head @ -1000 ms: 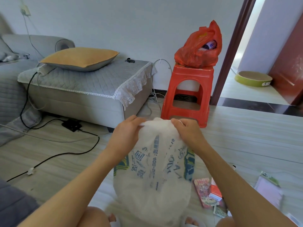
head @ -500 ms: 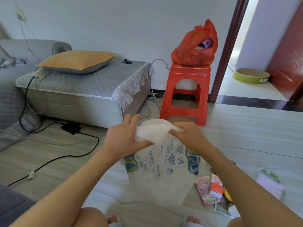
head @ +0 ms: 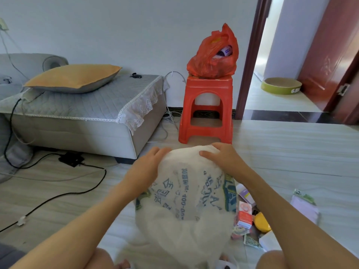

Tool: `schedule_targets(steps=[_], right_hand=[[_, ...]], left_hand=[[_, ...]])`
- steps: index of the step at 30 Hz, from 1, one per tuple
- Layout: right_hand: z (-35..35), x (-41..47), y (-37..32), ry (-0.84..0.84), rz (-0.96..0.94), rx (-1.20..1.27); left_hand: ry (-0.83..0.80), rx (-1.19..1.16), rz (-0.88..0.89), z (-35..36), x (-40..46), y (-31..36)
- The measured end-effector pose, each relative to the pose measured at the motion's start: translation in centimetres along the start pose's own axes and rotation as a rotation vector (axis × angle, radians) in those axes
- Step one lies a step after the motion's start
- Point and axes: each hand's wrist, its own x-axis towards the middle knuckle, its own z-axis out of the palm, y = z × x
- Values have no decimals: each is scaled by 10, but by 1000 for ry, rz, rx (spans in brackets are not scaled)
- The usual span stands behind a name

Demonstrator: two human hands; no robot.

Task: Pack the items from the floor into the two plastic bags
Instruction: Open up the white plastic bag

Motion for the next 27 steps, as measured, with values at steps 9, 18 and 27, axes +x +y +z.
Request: schedule_targets(steps=[9, 18, 27], right_hand=[[-31, -9, 28, 27, -68, -313], [-60, -16, 74, 329, -111, -506], [-50, 32, 104, 66, 239, -438]], left_hand=[[32, 175, 175, 5, 13, 6], [-235, -349, -393, 31, 51, 44], [-323, -843, -758, 86, 54, -3]])
